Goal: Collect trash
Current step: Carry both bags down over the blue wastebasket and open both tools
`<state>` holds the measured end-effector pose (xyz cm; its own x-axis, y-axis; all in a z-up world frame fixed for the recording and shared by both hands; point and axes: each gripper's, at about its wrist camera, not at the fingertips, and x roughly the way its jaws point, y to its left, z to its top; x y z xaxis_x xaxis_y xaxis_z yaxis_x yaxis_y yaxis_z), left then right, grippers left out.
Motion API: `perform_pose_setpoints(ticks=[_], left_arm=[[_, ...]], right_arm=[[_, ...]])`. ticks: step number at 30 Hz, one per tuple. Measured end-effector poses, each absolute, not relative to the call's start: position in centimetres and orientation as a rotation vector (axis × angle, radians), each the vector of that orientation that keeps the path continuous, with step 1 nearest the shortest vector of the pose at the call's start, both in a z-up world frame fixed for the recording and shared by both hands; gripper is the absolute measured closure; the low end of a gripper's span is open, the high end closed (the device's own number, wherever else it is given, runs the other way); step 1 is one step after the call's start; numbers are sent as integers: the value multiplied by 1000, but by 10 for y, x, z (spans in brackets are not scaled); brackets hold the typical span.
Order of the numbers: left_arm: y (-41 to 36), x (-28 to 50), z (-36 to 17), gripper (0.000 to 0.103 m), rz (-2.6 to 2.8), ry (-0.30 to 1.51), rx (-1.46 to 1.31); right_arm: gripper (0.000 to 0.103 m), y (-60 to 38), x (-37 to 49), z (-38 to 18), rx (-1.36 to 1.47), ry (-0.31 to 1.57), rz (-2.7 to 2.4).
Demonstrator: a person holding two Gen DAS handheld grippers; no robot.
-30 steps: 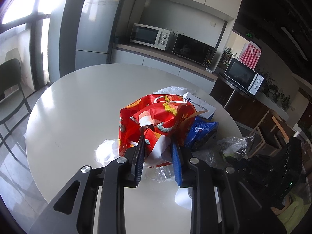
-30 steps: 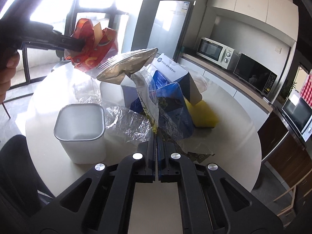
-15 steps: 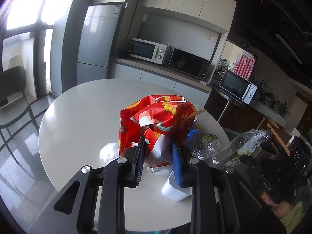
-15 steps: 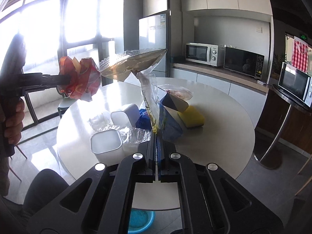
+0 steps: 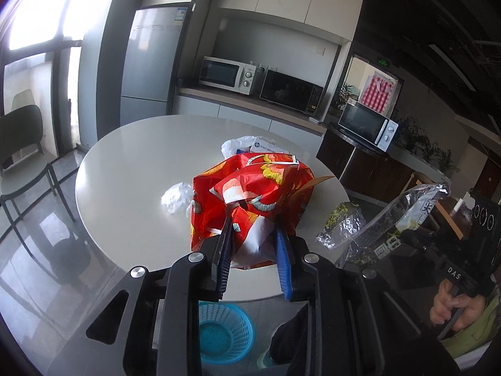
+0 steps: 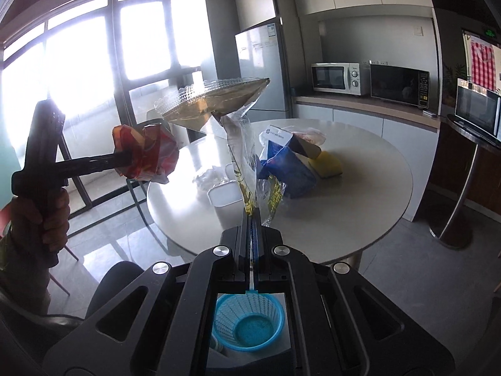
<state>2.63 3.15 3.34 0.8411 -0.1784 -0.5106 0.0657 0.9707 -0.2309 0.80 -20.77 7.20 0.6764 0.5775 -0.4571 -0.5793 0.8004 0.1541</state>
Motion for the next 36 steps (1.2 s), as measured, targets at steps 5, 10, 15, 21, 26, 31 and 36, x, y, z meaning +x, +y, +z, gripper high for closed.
perform_pose_setpoints(ticks=[5, 10, 15, 21, 26, 31, 36], left_arm=[[24, 7, 12, 79, -151, 624, -189], [16, -4, -11, 79, -186, 699, -182], [6, -7, -44, 79, -213, 791, -167], [3, 5, -93, 79, -203, 906, -191], [7, 16, -132, 79, -170, 969, -208], [18, 27, -168, 79, -138, 1014, -249], [24, 41, -199, 79, -105, 1052, -270]], right_arm=[[103, -216, -17, 69, 9, 551, 703], [102, -212, -32, 54, -10, 607, 720], [103, -203, -36, 26, 10, 693, 756], [103, -181, -26, -14, -54, 777, 735], [102, -167, -9, -55, -42, 848, 742], [102, -154, 10, -90, -27, 914, 719], [102, -138, 33, -132, -3, 1001, 684]])
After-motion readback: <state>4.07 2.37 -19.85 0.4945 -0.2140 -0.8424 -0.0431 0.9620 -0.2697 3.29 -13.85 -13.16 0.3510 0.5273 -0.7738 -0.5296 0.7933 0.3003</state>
